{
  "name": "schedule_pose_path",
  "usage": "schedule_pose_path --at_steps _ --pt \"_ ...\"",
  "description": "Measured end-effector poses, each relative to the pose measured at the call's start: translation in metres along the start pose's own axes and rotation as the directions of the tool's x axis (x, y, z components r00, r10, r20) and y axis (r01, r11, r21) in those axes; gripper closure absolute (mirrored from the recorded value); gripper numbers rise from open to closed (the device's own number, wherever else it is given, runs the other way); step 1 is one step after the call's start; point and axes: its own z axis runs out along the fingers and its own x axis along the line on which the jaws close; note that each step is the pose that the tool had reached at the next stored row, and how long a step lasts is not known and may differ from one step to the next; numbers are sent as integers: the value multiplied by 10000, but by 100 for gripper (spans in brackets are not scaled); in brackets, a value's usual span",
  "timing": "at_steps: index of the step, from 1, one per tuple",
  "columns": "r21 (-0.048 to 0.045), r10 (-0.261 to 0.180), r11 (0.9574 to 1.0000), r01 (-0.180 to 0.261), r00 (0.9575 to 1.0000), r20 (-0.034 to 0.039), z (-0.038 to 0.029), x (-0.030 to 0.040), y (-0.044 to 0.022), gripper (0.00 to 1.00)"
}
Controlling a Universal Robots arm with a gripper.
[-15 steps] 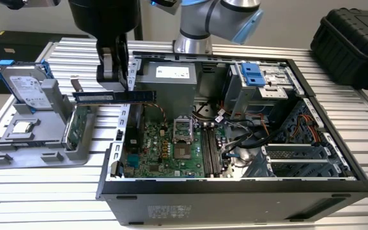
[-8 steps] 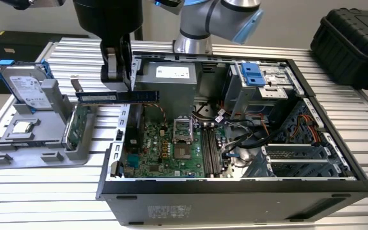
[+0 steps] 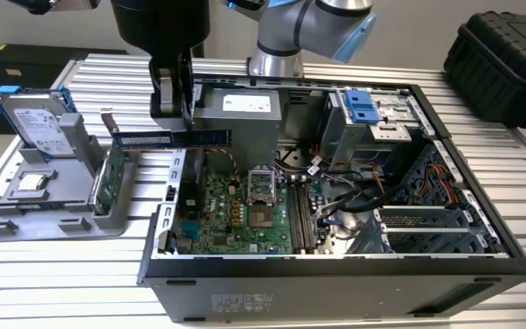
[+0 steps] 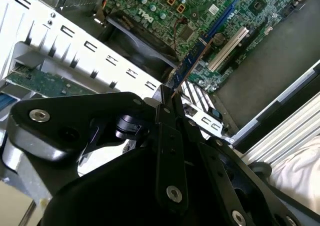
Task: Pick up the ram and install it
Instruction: 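Pick up the ram and move it above insertion slot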
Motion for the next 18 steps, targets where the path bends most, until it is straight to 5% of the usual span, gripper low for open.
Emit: schedule_pose_path --at_steps 18 --pt "1 0 10000 0 10000 0 0 4 -101 100"
